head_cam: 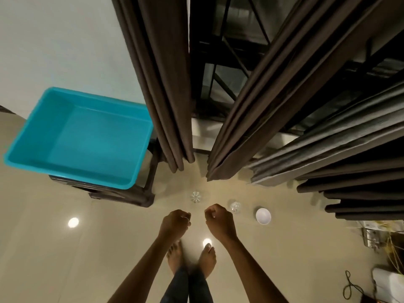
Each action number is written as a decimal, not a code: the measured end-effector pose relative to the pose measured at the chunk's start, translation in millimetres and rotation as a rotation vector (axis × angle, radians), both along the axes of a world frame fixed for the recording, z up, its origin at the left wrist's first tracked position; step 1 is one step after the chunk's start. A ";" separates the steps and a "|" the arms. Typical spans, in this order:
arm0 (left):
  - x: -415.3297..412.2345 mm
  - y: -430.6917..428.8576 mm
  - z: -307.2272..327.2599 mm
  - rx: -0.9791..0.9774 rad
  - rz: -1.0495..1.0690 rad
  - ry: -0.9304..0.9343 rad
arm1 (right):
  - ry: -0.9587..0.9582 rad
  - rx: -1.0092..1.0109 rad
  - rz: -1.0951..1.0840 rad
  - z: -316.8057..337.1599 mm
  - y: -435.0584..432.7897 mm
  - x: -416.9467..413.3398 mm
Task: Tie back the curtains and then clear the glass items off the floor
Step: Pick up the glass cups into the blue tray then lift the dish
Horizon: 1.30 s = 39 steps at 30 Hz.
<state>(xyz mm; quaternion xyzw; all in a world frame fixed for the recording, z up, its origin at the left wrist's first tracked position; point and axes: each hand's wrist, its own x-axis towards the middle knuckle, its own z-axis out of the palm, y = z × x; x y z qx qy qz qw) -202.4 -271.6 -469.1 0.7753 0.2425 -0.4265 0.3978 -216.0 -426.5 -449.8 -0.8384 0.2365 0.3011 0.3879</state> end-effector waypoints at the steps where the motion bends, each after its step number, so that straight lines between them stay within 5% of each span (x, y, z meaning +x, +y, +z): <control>1: 3.3 -3.6 -14.9 0.004 -0.013 0.004 | 0.000 -0.004 0.007 -16.3 -2.2 1.4; 20: 34.7 -29.3 -293.7 0.012 -0.131 0.052 | 0.144 0.058 -0.027 -304.2 -18.8 31.4; 39: 85.4 -36.4 -474.1 0.049 -0.123 0.142 | 0.237 0.102 -0.222 -504.5 -3.8 68.2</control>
